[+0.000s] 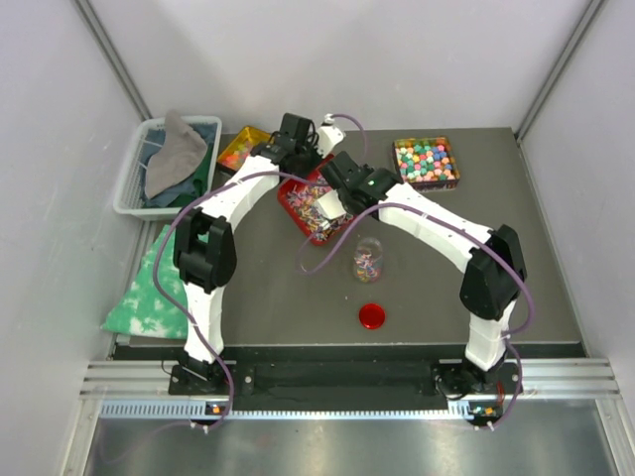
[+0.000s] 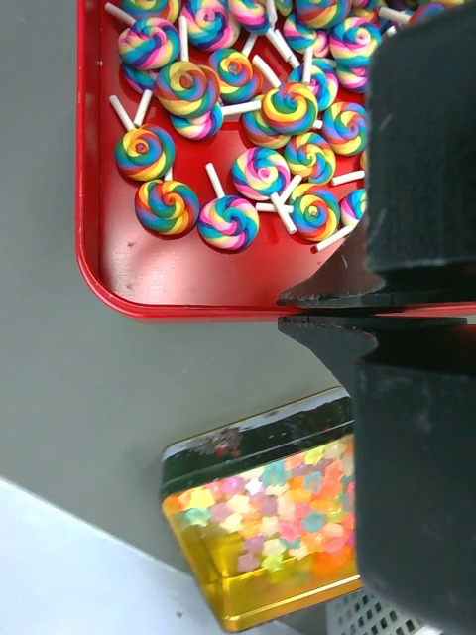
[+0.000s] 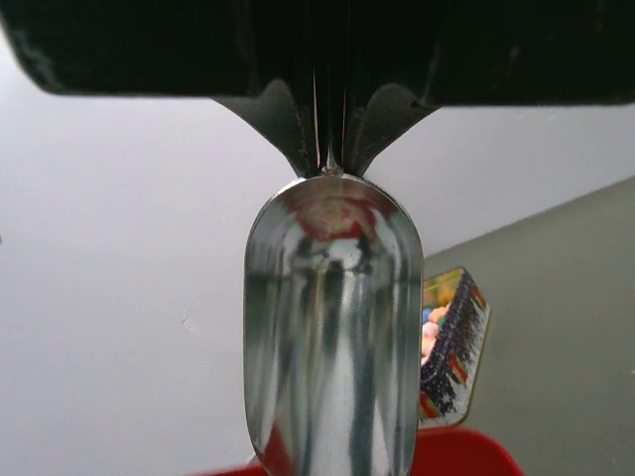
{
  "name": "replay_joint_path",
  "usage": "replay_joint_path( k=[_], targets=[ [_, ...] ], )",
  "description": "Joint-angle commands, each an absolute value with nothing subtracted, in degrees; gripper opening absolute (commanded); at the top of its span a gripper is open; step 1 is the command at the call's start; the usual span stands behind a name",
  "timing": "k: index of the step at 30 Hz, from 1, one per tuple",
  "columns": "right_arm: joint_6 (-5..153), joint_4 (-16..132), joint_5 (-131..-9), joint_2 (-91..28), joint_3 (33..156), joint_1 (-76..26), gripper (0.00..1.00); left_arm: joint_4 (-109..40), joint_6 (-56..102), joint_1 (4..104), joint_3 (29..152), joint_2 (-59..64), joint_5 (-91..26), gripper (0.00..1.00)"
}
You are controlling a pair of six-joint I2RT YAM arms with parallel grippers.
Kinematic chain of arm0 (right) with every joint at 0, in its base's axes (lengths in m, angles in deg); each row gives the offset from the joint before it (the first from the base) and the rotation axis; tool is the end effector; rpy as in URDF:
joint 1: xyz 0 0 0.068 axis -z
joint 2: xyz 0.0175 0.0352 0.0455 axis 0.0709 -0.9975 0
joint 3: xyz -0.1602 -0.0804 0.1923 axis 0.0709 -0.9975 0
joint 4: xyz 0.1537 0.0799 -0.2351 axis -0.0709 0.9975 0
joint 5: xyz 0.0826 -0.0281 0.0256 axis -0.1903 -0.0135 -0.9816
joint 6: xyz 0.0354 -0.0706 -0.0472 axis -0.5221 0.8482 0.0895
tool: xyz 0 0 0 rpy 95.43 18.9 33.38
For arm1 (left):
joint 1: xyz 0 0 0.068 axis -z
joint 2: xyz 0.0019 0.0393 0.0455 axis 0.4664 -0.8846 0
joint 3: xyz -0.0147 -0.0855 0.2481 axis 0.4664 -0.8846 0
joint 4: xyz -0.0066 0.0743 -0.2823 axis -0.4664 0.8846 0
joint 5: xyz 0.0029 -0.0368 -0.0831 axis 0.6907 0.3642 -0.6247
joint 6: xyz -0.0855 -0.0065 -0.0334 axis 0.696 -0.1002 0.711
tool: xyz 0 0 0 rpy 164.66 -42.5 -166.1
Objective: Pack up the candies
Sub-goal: Scoop the fake candies from the storage box.
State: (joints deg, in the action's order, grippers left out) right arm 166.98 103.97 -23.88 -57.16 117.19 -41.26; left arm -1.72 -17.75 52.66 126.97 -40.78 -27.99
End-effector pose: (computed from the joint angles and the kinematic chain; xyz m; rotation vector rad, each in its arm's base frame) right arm 0.3559 0.2874 0.2633 -2.2352 1.3145 -1.1194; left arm 0.4915 -0.2334 0.2437 1.0613 2.0186 -0.0337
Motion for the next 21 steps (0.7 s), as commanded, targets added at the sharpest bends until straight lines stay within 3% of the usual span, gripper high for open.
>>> replay_joint_path(
  k=[1, 21],
  targets=[
    [171.4, 104.2, -20.8, -57.2, 117.2, -42.1, 0.00, -6.9, -20.7, 53.2, 125.6, -34.5, -27.8, 0.00],
    [174.4, 101.0, -23.5, -65.9, 117.8, -43.1, 0.00, -17.2, -23.7, 53.9, 117.8, -35.2, -20.5, 0.00]
  ],
)
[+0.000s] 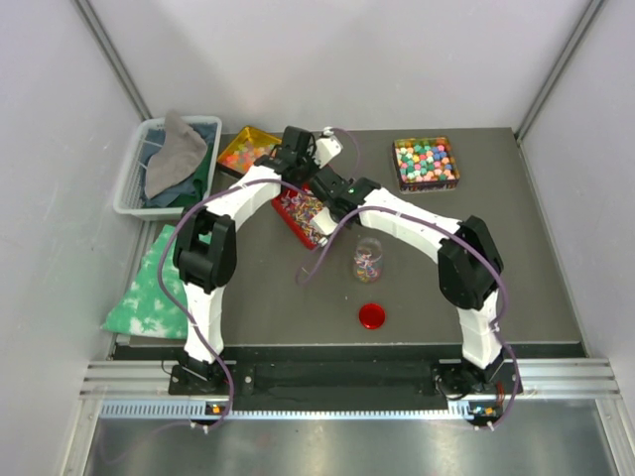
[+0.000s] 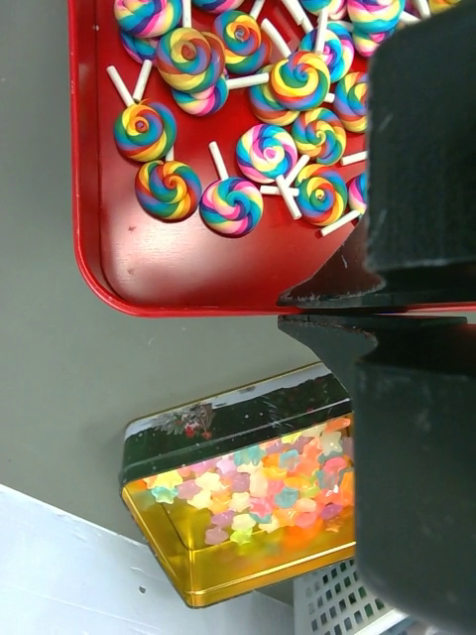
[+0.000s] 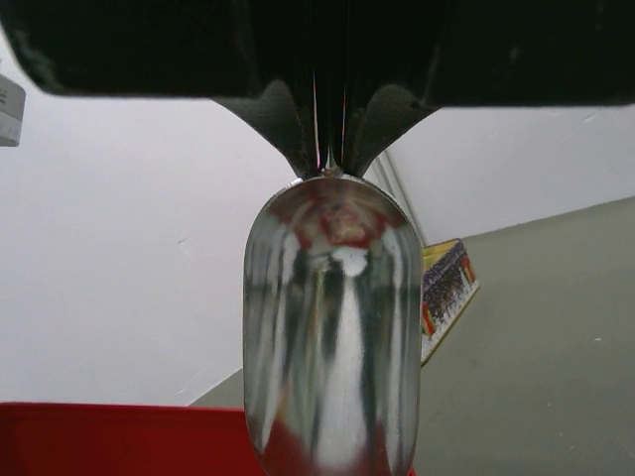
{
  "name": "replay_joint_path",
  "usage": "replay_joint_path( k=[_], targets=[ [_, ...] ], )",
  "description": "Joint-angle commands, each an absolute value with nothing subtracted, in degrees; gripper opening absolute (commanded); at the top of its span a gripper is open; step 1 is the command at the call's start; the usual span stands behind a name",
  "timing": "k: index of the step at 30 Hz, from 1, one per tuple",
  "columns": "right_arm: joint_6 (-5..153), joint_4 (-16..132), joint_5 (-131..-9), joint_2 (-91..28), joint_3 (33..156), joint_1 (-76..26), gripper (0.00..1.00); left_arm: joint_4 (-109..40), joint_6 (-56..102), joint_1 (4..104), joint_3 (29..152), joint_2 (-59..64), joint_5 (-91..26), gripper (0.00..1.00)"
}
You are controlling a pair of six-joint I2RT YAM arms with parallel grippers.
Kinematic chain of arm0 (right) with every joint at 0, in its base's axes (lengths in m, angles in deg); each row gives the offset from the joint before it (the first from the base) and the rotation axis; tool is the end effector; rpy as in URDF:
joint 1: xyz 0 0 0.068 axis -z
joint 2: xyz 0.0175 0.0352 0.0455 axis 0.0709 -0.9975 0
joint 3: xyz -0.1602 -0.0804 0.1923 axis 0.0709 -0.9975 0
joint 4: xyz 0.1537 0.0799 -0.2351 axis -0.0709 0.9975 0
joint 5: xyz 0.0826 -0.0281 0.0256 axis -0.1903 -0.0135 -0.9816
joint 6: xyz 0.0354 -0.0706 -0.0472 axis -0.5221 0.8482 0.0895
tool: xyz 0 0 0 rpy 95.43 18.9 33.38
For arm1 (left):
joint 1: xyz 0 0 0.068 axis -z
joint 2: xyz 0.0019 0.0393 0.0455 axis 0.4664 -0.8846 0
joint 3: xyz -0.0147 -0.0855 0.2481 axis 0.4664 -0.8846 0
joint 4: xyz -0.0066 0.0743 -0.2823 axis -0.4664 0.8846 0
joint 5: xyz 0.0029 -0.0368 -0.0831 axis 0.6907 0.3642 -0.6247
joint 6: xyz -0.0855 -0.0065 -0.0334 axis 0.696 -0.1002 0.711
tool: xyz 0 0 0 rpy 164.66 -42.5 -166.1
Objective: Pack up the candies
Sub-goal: Scoop the fake candies from the storage box.
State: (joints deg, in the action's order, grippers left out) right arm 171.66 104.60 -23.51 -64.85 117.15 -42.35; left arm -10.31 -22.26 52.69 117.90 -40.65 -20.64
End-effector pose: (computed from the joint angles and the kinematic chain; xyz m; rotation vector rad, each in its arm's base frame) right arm 0.3607 0.3044 0.2031 -2.4756 1.2117 -1.1348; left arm 0.4931 -0.2228 0.1991 1.0870 2.0167 0.1532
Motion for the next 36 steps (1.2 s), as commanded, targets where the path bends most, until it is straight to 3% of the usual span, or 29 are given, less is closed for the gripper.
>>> replay_joint_path(
  k=[1, 11, 13, 19, 28, 33, 36],
  targets=[
    [174.9, 100.0, -23.3, -66.3, 117.6, -43.1, 0.00, -17.5, -23.7, 53.8, 117.7, -35.1, -20.6, 0.00],
    [180.3, 95.6, -22.4, -72.2, 119.0, -43.1, 0.00, -17.8, -23.2, 54.6, 116.8, -33.5, -21.1, 0.00],
    [178.2, 99.1, -25.2, -72.9, 120.4, -43.3, 0.00, -17.9, -23.1, 54.8, 116.6, -33.0, -21.2, 0.00],
    [160.1, 124.5, -39.2, -79.4, 141.6, -43.8, 0.00, -18.7, -23.1, 54.9, 114.9, -32.6, -21.4, 0.00],
    [157.8, 121.3, -44.4, -74.6, 137.9, -44.5, 0.00, -18.7, -23.1, 55.2, 114.9, -33.4, -21.1, 0.00],
    [171.3, 96.3, -38.9, -65.5, 115.0, -44.6, 0.00, -18.6, -23.0, 55.7, 114.4, -33.3, -21.2, 0.00],
    [168.0, 105.8, -40.6, -68.2, 120.1, -45.2, 0.00, -18.6, -23.0, 55.7, 114.0, -33.2, -22.0, 0.00]
  ],
)
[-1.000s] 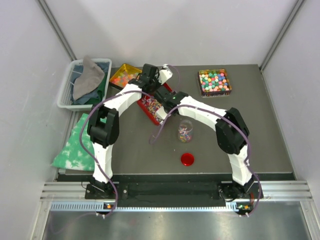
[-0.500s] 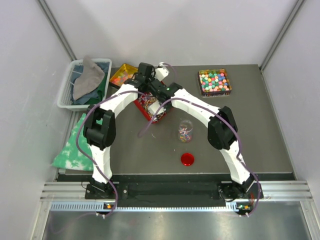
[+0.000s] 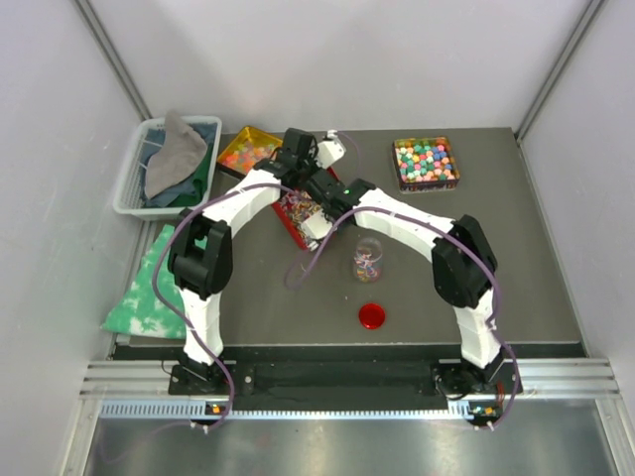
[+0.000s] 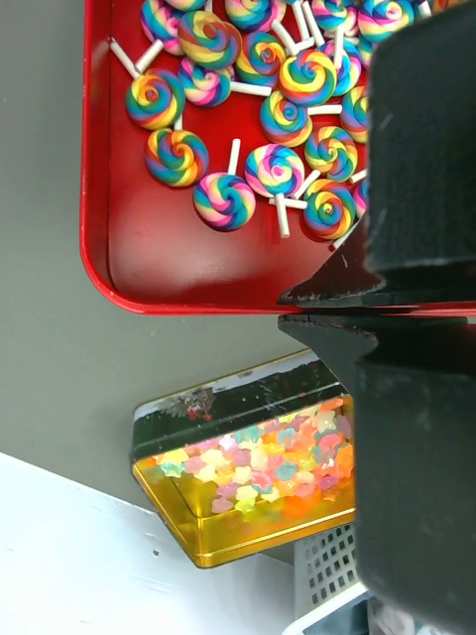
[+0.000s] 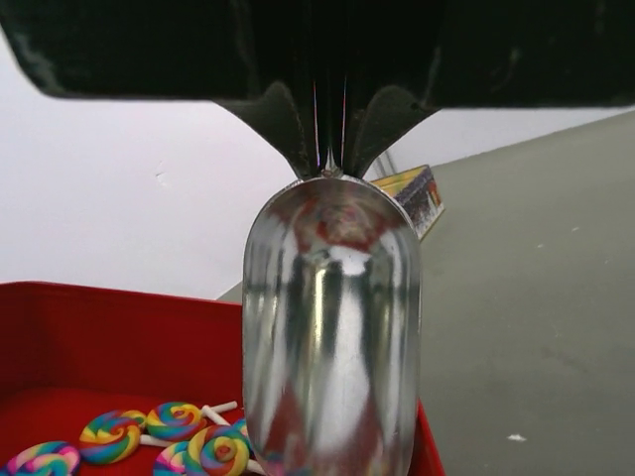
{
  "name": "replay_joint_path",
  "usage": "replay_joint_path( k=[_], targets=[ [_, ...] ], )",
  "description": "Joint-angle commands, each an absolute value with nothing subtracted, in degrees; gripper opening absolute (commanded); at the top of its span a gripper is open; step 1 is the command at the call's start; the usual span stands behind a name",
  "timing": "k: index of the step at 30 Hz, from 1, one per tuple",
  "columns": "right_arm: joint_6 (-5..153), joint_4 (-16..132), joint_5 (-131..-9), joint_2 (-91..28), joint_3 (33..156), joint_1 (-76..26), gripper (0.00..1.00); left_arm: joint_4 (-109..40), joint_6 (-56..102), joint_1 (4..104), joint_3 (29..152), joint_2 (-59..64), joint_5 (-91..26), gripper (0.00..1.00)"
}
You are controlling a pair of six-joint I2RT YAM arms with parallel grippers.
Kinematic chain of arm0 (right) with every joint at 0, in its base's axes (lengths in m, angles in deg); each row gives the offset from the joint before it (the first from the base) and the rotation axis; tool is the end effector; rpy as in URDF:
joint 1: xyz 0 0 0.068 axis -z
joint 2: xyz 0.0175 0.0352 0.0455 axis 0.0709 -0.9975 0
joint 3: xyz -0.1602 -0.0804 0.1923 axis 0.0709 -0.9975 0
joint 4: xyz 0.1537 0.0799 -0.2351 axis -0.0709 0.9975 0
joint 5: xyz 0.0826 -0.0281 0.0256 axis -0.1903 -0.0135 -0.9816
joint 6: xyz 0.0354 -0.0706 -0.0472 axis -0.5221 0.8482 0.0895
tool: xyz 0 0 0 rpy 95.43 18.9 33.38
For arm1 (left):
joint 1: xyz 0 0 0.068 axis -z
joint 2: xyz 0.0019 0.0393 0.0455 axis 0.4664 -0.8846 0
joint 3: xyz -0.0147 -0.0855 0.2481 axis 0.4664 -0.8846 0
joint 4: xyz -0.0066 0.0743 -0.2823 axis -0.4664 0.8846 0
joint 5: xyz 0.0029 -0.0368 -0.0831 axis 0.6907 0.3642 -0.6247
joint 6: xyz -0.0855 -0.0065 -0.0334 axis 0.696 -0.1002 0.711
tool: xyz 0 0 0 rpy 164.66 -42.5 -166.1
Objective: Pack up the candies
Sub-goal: Scoop the fake candies from the storage box.
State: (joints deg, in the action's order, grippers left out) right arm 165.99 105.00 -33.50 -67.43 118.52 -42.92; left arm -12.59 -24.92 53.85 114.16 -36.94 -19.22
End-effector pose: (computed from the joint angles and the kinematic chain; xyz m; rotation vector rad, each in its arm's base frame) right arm 0.3556 0.3232 0.1834 -2.4640 1.2625 -0.8652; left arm 0.4796 -0.2261 0.2112 1.1214 1.9541 0.1965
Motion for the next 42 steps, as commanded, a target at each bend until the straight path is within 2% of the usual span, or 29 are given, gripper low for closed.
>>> replay_joint_path(
  k=[1, 6, 8, 15, 20, 24, 32, 35, 36, 37, 39, 42],
  targets=[
    [166.1, 108.7, -43.4, -69.1, 125.4, -45.4, 0.00, -18.5, -22.8, 55.6, 113.9, -33.2, -22.2, 0.00],
    [156.2, 123.9, -51.2, -76.1, 140.7, -45.9, 0.00, -18.2, -22.4, 55.7, 113.9, -33.6, -22.7, 0.00],
    [153.4, 125.4, -53.6, -77.5, 144.9, -45.9, 0.00, -18.1, -22.2, 55.8, 113.9, -33.6, -22.7, 0.00],
    [154.0, 112.0, -52.1, -72.8, 131.1, -45.9, 0.00, -17.9, -21.7, 56.0, 114.3, -33.6, -23.0, 0.00],
    [155.6, 97.0, -46.2, -69.8, 120.8, -47.2, 0.00, -17.6, -21.4, 56.3, 114.5, -33.7, -22.7, 0.00],
    [146.7, 109.9, -50.1, -76.1, 132.3, -47.5, 0.00, -16.8, -20.3, 56.3, 115.1, -33.9, -22.4, 0.00],
    [135.1, 114.2, -51.4, -80.7, 141.0, -47.6, 0.00, -15.5, -18.1, 56.4, 115.2, -33.6, -21.2, 0.00],
    [133.9, 104.9, -46.6, -77.6, 134.0, -48.3, 0.00, -15.0, -17.3, 56.4, 115.3, -33.5, -21.1, 0.00],
    [134.6, 101.3, -45.0, -74.2, 127.5, -48.5, 0.00, -14.7, -17.1, 56.5, 115.1, -33.5, -21.1, 0.00],
    [136.1, 93.8, -44.3, -72.6, 124.3, -48.8, 0.00, -14.7, -16.9, 56.5, 115.1, -33.4, -21.2, 0.00],
    [137.3, 88.4, -41.8, -70.8, 117.7, -49.5, 0.00, -14.3, -16.6, 56.5, 115.0, -33.3, -21.3, 0.00],
    [140.4, 79.8, -40.8, -68.3, 111.8, -50.3, 0.00, -14.3, -16.2, 56.5, 114.7, -33.1, -21.2, 0.00]
  ],
)
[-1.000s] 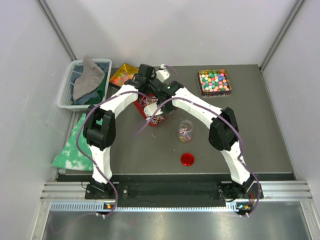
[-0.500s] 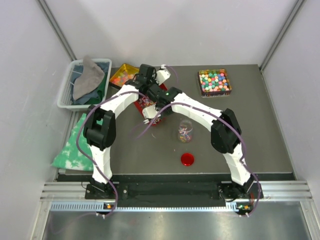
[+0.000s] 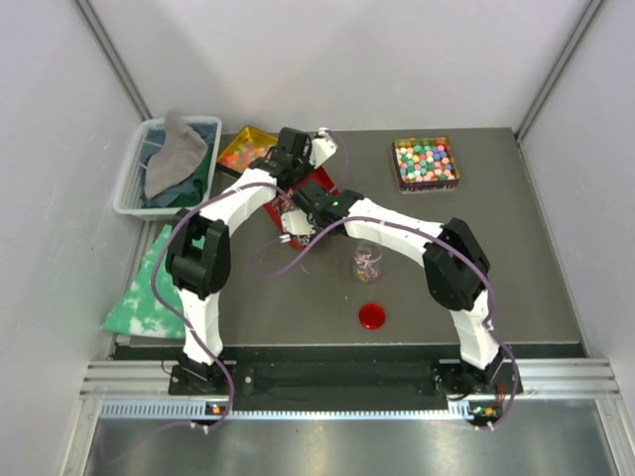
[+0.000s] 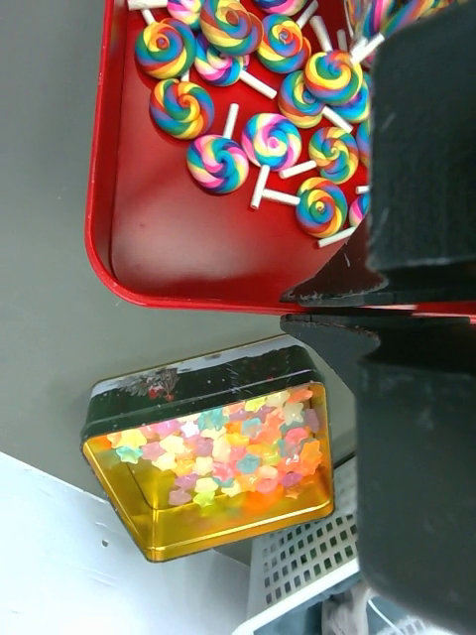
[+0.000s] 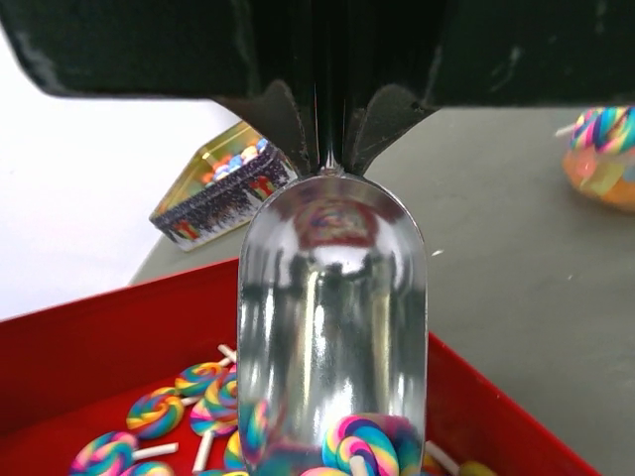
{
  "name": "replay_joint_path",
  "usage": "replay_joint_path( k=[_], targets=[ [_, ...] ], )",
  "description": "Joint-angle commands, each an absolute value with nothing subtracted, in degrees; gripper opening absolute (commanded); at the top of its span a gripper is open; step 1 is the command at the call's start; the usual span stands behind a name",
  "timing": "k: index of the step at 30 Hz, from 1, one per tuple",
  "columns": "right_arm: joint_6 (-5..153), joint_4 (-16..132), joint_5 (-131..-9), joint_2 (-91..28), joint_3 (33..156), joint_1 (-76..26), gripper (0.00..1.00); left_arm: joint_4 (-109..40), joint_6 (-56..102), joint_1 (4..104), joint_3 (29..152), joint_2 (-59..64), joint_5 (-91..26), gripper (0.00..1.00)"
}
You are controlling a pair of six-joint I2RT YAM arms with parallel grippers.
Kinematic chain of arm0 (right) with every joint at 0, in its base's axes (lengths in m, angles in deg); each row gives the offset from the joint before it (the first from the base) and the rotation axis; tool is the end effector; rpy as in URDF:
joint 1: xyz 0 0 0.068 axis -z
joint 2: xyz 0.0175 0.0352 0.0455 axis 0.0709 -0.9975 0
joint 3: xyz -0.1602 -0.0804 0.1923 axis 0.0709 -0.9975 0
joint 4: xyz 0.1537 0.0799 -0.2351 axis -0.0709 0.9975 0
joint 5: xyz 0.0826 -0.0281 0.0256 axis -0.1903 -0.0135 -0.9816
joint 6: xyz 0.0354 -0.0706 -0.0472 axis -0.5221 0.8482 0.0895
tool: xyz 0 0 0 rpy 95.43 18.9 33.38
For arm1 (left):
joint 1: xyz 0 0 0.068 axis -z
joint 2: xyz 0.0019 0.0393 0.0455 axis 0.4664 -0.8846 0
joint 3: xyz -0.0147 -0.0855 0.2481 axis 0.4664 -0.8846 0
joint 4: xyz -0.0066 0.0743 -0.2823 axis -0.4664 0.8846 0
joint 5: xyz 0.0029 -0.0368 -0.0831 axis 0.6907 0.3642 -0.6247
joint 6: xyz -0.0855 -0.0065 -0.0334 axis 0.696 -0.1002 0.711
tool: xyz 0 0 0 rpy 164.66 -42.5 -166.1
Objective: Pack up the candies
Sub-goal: Scoop the fake candies from the storage box.
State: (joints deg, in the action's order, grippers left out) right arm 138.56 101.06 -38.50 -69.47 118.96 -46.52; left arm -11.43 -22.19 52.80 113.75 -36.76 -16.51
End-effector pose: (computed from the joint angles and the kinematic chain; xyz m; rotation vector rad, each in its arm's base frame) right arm 0.3385 0.3599 0.1711 -2.0559 1.6480 -0.5871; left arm 0.4820 -0.2123 0.2077 1.0463 2.0212 0.2340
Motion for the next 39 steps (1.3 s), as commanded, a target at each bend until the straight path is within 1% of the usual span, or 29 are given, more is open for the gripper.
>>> replay_joint_path(
  k=[1, 5, 6, 9, 11, 16, 19, 20, 21, 22, 23, 26, 31, 35, 37, 39],
  targets=[
    [139.0, 80.9, -41.6, -68.8, 112.6, -50.3, 0.00, -14.2, -16.3, 56.5, 114.7, -33.1, -21.2, 0.00],
    [131.2, 94.7, -47.3, -72.1, 121.5, -50.3, 0.00, -13.9, -15.9, 56.5, 114.7, -32.9, -20.9, 0.00],
    [129.7, 97.3, -49.2, -73.0, 125.9, -50.3, 0.00, -14.0, -15.9, 56.5, 114.7, -32.9, -21.0, 0.00],
    [125.2, 101.5, -49.6, -76.4, 132.2, -50.3, 0.00, -13.7, -15.8, 56.6, 114.7, -32.9, -20.8, 0.00],
    [122.6, 103.1, -50.1, -77.5, 134.1, -50.3, 0.00, -13.4, -15.7, 56.5, 114.8, -32.9, -20.7, 0.00],
    [121.3, 99.6, -49.2, -76.4, 130.1, -50.8, 0.00, -13.5, -15.8, 56.7, 114.4, -32.5, -20.7, 0.00],
    [123.6, 92.1, -45.2, -73.6, 123.1, -51.8, 0.00, -13.5, -15.5, 56.7, 114.6, -32.6, -20.0, 0.00],
    [125.1, 89.3, -44.4, -72.6, 117.4, -52.8, 0.00, -13.5, -15.5, 56.7, 114.5, -32.6, -19.9, 0.00],
    [129.2, 87.1, -43.6, -71.3, 114.4, -53.3, 0.00, -13.4, -15.4, 56.6, 114.5, -32.6, -19.8, 0.00],
    [131.2, 81.7, -42.5, -69.5, 111.5, -53.9, 0.00, -13.4, -15.5, 56.6, 114.6, -32.7, -19.8, 0.00],
    [133.0, 80.7, -42.2, -68.5, 107.3, -54.3, 0.00, -13.4, -15.4, 56.6, 114.6, -32.8, -19.7, 0.00],
    [136.0, 81.4, -45.1, -66.5, 104.5, -54.4, 0.00, -13.2, -15.4, 56.7, 114.5, -32.8, -19.4, 0.00],
    [137.8, 84.4, -48.9, -65.3, 104.2, -54.4, 0.00, -13.1, -15.3, 56.7, 114.5, -32.9, -19.4, 0.00],
    [132.7, 88.7, -48.7, -68.8, 110.2, -54.4, 0.00, -12.9, -14.5, 56.7, 114.8, -33.1, -19.1, 0.00],
    [129.6, 87.5, -46.7, -69.8, 111.5, -54.4, 0.00, -12.6, -14.4, 56.7, 115.0, -33.1, -19.1, 0.00],
    [124.9, 94.0, -49.7, -71.2, 116.6, -54.3, 0.00, -12.4, -14.3, 56.7, 114.8, -33.0, -19.1, 0.00]
  ],
)
